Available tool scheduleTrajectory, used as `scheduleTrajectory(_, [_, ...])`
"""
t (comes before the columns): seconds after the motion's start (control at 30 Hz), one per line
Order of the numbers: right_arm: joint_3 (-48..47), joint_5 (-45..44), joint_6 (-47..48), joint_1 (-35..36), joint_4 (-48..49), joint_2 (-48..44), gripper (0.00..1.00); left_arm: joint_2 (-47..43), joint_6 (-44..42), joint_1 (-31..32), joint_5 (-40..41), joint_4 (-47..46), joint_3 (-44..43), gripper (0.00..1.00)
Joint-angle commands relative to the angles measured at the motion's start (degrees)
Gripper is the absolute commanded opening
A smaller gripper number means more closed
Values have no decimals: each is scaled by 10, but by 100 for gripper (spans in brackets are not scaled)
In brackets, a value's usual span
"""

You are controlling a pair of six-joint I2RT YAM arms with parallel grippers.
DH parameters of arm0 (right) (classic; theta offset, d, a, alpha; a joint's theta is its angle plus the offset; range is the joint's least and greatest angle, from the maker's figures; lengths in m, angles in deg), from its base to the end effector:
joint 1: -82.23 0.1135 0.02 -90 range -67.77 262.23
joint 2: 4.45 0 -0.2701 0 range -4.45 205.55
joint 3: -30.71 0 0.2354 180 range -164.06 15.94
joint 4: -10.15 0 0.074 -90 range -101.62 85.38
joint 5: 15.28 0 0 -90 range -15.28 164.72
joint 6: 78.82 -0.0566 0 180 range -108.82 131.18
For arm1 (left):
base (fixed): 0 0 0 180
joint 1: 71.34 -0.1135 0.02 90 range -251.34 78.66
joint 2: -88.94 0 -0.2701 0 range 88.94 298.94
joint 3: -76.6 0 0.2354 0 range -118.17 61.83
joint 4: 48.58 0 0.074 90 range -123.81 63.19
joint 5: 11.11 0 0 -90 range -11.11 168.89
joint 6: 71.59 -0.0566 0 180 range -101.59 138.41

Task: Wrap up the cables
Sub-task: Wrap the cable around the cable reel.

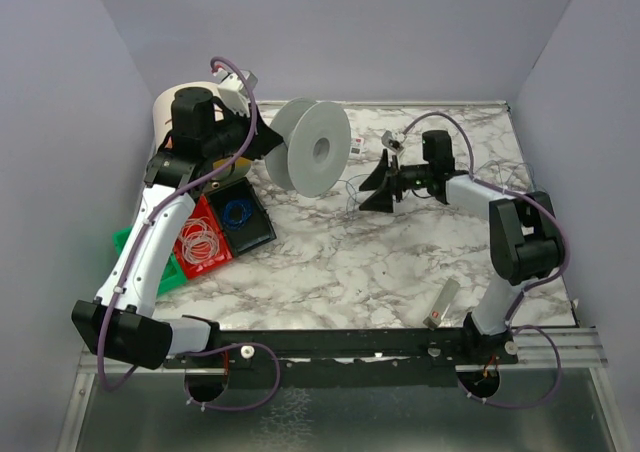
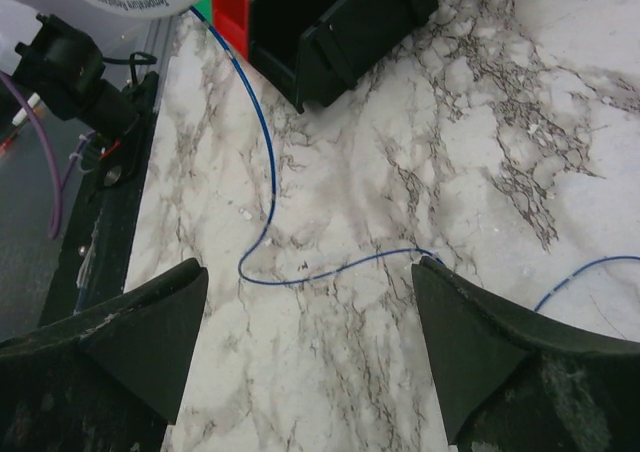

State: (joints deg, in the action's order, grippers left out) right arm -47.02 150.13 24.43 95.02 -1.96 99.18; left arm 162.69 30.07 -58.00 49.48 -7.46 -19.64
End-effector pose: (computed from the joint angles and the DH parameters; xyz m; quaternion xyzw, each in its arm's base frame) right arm 0.3438 0.1342 0.2188 -0.4214 0.6325 0.5483 0.3490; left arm 0.2648 -0.0914 0.4235 0.1596 0.7834 -0.3234 0.5062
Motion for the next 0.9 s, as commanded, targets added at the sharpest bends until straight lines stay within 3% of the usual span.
scheduleTrajectory(0.0, [39,-57,-158,36,208,-24,88,-16,19,-6,-27,-46,-2,0])
scheduleTrajectory(0.13, [35,-56,-151,66,199,-6,87,-17,20,-9,-27,-46,-1,0])
scheduleTrajectory(0.23, [55,-82,-198,76,265,7,85,-19,23,-14,-31,-50,4,0])
scheduleTrajectory(0.3, [77,-133,-248,78,326,15,78,-19,25,-17,-33,-51,3,0])
scheduleTrajectory(0.4, [87,-198,-291,82,347,28,52,-19,29,-21,-38,-52,1,0])
scheduleTrajectory(0.5, [84,-278,-313,83,322,25,4,-19,31,-24,-40,-52,2,0])
scheduleTrajectory(0.6, [72,-297,-350,72,308,14,0,-19,27,-24,-51,-49,5,0])
scheduleTrajectory(0.77, [-1,-114,-439,11,287,14,1,-17,-36,4,-14,0,0,0])
scheduleTrajectory(0.87, [-24,-47,-463,-8,280,-2,1,-8,-71,28,19,24,-3,0])
